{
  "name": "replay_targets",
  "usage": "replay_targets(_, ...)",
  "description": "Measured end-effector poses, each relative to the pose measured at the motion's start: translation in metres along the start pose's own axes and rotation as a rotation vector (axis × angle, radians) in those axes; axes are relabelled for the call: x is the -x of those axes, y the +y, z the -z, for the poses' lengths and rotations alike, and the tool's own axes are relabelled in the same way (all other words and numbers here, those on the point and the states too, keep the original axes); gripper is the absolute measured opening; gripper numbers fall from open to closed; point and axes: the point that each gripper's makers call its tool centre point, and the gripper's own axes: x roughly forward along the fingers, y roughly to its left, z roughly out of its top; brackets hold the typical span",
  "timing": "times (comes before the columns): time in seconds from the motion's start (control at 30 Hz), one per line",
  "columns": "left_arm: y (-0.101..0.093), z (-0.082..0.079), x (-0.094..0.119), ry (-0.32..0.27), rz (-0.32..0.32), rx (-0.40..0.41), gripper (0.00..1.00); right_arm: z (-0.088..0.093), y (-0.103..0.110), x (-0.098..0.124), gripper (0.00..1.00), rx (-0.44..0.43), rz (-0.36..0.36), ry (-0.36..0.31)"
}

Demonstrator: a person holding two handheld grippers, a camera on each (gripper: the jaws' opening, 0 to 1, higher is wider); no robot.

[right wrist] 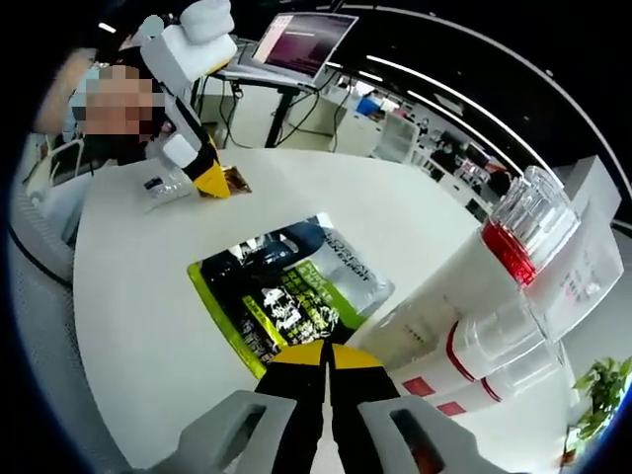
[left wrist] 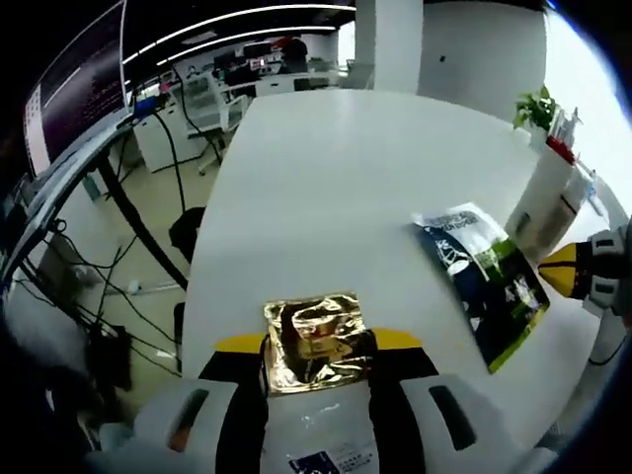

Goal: Arrange the skincare products in the storage area until every visible bottle or jar stands upright without overlapping.

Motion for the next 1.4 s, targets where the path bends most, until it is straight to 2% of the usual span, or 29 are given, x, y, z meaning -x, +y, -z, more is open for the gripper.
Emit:
replay_targets(0.17, 0.001, 0.001, 0.0, -0.002, 0.009, 0.022, 0.35, 0.0, 0.0, 0.001, 0.0, 0.006, 0.001, 0.001)
replay_targets(0.23, -0.001, 0.0, 0.001, -0.005, 0.032, 0.051, 0.35, 0.0, 0.0, 0.001, 0.0, 0.005, 0.0, 0.002)
replay_targets(0.37, 0.003, -0.007, 0.005, -0.047, 0.05, 0.081, 0.35, -0.001, 0.0, 0.001, 0.0, -0.008, -0.006, -0.001)
replay_targets(0.47, -0.004, -0.017, 0.015, -0.101, 0.087, 0.097, 0.35, -0.005, -0.001, 0.003, 0.0, -0.03, -0.016, -0.015)
replay_targets(0.53, -0.009, -0.021, 0.021, -0.127, 0.112, 0.103, 0.35, -0.012, -0.001, 0.005, 0.0, -0.067, -0.033, -0.047)
replay_targets(0.63, -0.018, -0.027, 0.034, -0.173, 0.155, 0.102, 0.35, -0.024, 0.004, 0.01, 0.0, -0.182, -0.1, -0.102)
replay_targets(0.67, -0.021, -0.028, 0.036, -0.181, 0.166, 0.1, 0.35, -0.026, 0.004, 0.011, 0.0, -0.197, -0.107, -0.11)
replay_targets(0.77, -0.041, -0.034, 0.053, -0.226, 0.249, 0.083, 0.35, -0.05, 0.011, 0.022, 0.02, -0.376, -0.218, -0.208)
replay_targets(0.83, -0.05, -0.036, 0.062, -0.243, 0.282, 0.073, 0.35, -0.062, 0.015, 0.029, 0.04, -0.474, -0.288, -0.255)
replay_targets(0.9, -0.063, -0.039, 0.073, -0.265, 0.326, 0.065, 0.35, -0.078, 0.021, 0.039, 0.07, -0.606, -0.39, -0.321)
replay_targets(1.0, -0.082, -0.041, 0.088, -0.292, 0.382, 0.031, 0.35, -0.092, 0.028, 0.049, 0.12, -0.753, -0.507, -0.38)
replay_targets(1.07, -0.09, -0.042, 0.094, -0.305, 0.398, 0.01, 0.35, -0.098, 0.031, 0.054, 0.12, -0.817, -0.567, -0.397)
replay_targets(1.27, -0.102, -0.042, 0.099, -0.321, 0.419, -0.044, 0.35, -0.107, 0.033, 0.06, 0.12, -0.965, -0.653, -0.427)
replay_targets(1.4, -0.105, -0.041, 0.098, -0.323, 0.436, -0.046, 0.35, -0.098, 0.042, 0.052, 0.07, -0.948, -0.648, -0.376)
